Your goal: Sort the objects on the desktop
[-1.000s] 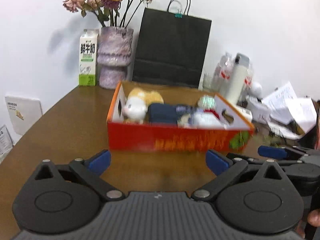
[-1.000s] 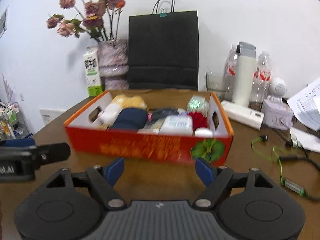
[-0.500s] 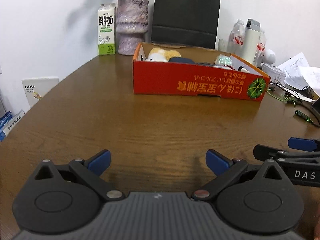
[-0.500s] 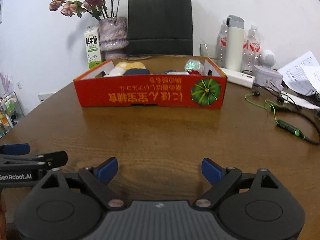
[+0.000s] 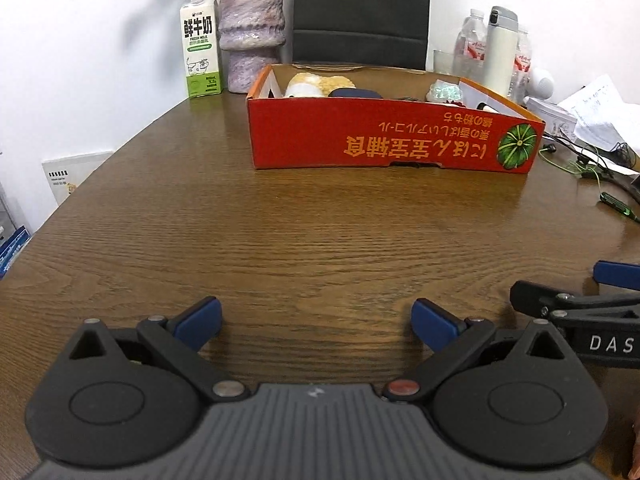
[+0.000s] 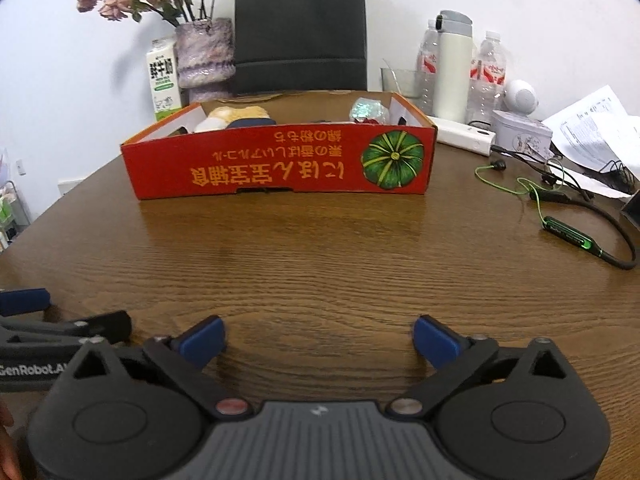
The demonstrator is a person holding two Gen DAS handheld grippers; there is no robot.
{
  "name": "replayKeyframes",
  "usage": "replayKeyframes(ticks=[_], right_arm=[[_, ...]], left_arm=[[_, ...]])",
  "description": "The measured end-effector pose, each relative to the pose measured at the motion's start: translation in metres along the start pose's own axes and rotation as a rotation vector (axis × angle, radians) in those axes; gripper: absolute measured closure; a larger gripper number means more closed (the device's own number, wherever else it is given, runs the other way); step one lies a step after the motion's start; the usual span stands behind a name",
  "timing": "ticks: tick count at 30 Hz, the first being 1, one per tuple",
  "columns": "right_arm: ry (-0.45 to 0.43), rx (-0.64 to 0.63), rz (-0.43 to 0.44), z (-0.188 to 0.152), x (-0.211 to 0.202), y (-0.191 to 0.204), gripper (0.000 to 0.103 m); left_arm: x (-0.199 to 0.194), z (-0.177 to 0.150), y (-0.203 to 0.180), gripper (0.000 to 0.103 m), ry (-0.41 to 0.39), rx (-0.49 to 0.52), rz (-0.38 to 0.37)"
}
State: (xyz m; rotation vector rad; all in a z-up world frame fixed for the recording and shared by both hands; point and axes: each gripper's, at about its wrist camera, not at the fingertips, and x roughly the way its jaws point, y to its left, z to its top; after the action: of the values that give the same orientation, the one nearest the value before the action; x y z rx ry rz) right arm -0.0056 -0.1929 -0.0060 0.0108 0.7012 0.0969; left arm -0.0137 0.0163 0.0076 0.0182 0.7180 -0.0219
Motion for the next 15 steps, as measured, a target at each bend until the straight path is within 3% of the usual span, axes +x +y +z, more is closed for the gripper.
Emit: replayKeyframes(ticks=[15], right_arm=[[0.008,-0.016,-0.022,0.0031,0.005,0.003,0.0]], left_arm=[[0.0035,0.004,-0.0005,0.0,-0.008,-0.029,0.032]])
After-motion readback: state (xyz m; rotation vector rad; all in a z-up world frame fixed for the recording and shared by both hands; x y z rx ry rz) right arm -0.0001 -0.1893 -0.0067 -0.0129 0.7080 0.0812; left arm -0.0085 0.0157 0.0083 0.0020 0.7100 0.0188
